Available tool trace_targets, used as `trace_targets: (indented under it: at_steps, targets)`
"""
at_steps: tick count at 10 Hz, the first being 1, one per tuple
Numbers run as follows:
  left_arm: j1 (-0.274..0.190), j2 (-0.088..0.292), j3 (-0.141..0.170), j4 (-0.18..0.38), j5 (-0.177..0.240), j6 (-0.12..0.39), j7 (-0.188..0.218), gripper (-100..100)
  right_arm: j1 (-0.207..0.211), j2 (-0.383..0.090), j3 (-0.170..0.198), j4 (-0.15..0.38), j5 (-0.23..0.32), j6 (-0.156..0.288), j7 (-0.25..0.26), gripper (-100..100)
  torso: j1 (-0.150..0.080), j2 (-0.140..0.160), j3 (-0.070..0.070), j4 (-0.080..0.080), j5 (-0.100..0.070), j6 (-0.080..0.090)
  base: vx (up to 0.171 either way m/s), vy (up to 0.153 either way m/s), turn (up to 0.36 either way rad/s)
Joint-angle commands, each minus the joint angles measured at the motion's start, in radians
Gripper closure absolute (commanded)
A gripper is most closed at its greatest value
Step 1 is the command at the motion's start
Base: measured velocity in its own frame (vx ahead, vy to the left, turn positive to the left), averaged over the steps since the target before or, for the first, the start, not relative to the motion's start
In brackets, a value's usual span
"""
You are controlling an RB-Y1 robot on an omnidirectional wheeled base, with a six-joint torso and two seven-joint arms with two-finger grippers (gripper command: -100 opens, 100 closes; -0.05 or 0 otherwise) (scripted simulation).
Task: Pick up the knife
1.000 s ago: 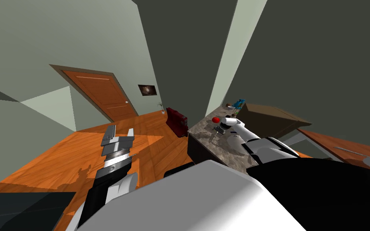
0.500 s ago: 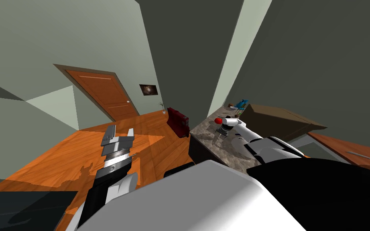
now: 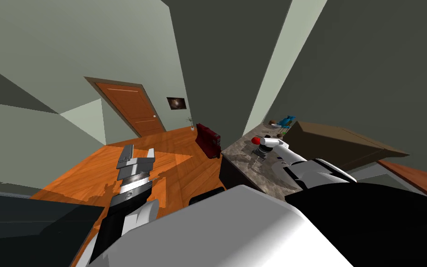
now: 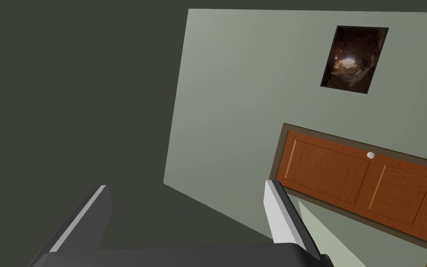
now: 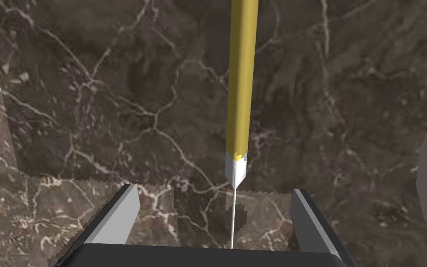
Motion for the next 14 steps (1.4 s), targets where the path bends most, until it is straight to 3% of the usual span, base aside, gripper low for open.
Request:
trace_targets:
  at_steps: [1,2,6,7,8,12,13,14]
  targets:
    - [0.0,0.0,0.0,0.0,0.0,0.0,0.0,0,0.026,-0.004,-0.027,0.049,-0.006,-0.032,0.027,-100,0.0,0.0,0.0,0.0,0.0,0.0,-0.033,0.029,0.256]
    - [0.0,0.0,0.0,0.0,0.0,0.0,0.0,0,0.026,-0.004,-0.027,0.049,-0.006,-0.032,0.027,-100,0.0,0.001,0.0,0.0,0.0,0.0,-0.03,0.021,0.102]
    - [0.0,0.0,0.0,0.0,0.0,0.0,0.0,0,0.059,-0.016,-0.068,0.138,-0.018,-0.077,0.075,-100,0.0,0.0,0.0,0.0,0.0,0.0,-0.024,0.019,0.139]
    - [0.0,0.0,0.0,0.0,0.0,0.0,0.0,0,0.05,-0.014,-0.06,0.128,-0.015,-0.07,0.067,-100,0.0,0.0,0.0,0.0,0.0,0.0,-0.011,0.006,0.033]
    - [0.0,0.0,0.0,0.0,0.0,0.0,0.0,0,0.05,-0.014,-0.061,0.131,-0.016,-0.072,0.071,100,-0.001,-0.001,0.0,0.0,0.0,0.001,0.0,0.0,0.0]
    - [0.0,0.0,0.0,0.0,0.0,0.0,0.0,0,0.052,-0.015,-0.06,0.133,-0.014,-0.07,0.07,100,-0.002,-0.001,0.0,0.001,-0.001,-0.001,-0.001,0.0,-0.007]
    - [0.0,0.0,0.0,0.0,0.0,0.0,0.0,0,0.052,-0.015,-0.06,0.133,-0.014,-0.07,0.07,0,-0.002,-0.001,0.0,0.001,-0.001,-0.001,0.0,0.0,0.0]
    - [0.0,0.0,0.0,0.0,0.0,0.0,0.0,0,0.043,-0.01,-0.047,0.094,-0.012,-0.054,0.051,100,-0.002,-0.001,0.0,0.001,-0.001,-0.001,0.017,-0.019,-0.183]
